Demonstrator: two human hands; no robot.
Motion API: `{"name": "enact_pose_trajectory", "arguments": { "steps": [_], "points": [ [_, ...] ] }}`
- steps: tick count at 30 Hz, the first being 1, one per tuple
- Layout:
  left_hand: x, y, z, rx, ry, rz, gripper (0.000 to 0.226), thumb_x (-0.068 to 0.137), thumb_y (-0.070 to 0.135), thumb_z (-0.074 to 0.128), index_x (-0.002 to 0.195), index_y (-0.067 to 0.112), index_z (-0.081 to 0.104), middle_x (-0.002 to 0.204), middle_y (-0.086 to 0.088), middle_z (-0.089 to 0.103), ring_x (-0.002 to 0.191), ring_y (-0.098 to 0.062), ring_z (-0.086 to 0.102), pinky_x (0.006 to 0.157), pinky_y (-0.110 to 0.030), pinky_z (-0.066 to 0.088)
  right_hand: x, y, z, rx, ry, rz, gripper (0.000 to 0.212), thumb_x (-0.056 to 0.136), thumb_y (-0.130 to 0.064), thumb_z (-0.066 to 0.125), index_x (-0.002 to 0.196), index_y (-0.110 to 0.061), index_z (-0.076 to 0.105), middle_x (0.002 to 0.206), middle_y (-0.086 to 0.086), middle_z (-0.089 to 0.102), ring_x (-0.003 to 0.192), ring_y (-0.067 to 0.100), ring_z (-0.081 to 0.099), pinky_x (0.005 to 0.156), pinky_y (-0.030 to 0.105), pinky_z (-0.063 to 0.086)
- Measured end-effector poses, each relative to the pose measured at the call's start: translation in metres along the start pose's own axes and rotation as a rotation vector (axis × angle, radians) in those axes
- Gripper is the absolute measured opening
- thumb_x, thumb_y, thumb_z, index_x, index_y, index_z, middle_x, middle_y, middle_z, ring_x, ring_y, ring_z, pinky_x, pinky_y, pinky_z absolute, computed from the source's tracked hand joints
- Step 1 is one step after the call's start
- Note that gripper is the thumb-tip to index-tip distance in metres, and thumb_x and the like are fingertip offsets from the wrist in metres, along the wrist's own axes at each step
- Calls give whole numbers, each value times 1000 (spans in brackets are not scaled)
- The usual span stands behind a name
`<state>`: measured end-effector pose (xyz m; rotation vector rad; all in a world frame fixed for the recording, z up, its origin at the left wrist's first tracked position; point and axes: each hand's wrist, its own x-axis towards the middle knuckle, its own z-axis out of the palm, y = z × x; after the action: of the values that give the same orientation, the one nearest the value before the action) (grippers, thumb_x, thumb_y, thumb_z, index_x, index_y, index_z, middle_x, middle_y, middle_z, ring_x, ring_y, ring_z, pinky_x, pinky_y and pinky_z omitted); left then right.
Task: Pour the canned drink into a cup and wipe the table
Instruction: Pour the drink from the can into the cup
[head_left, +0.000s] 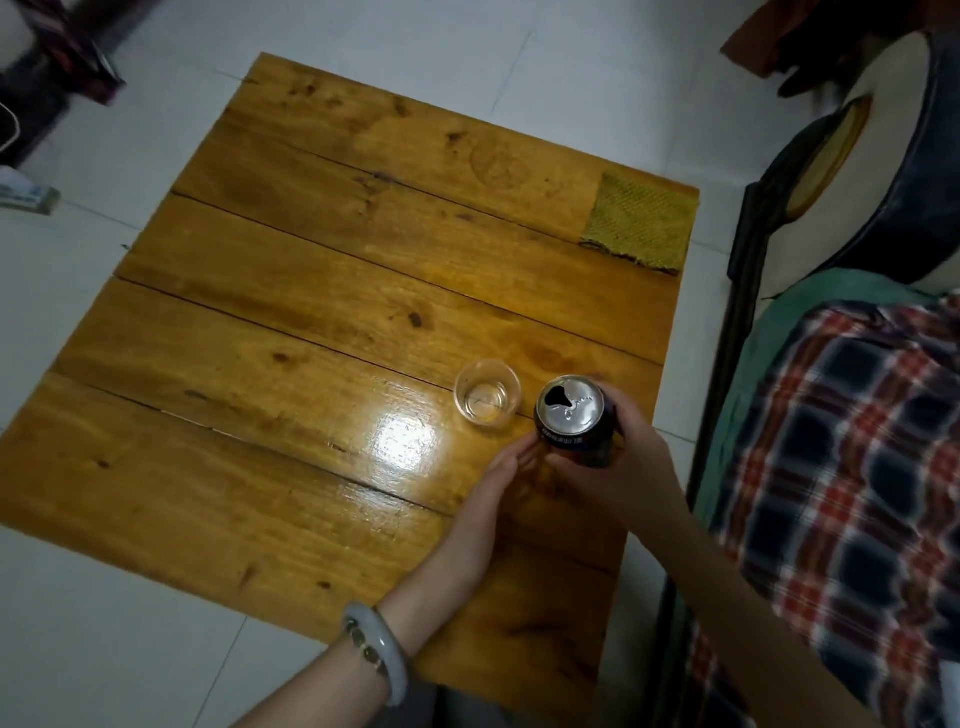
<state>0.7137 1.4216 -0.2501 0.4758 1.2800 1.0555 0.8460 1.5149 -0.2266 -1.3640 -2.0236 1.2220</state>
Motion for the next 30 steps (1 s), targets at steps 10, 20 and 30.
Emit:
{"name": "enact_pose_trajectory", "arguments": {
  "steps": [10,20,30],
  "points": [
    [12,-8,1,-302,9,-94,44,84,37,38,126,23,43,130,1,53,109,-7,55,90,-28,42,23,13,8,-153,-141,-14,64,63,-32,83,119,-23,52,112,-11,58,104,6,56,86,19,46],
    [17,-22,-10,-419,52,-149,43,88,42,36,119,18,56,118,1,64,110,-10,58,89,-28,45,31,0,11,-400,-209,-23,70,63,-33,82,124,-26,48,114,-12,53,107,8,49,89,29,46],
    [18,-27,-18,-377,42,-125,36,93,35,31,119,26,55,118,8,65,120,-10,53,95,-30,42,36,1,17,-531,-247,8,72,62,-47,72,125,-26,45,114,-7,55,105,12,51,85,32,48]
  ]
}}
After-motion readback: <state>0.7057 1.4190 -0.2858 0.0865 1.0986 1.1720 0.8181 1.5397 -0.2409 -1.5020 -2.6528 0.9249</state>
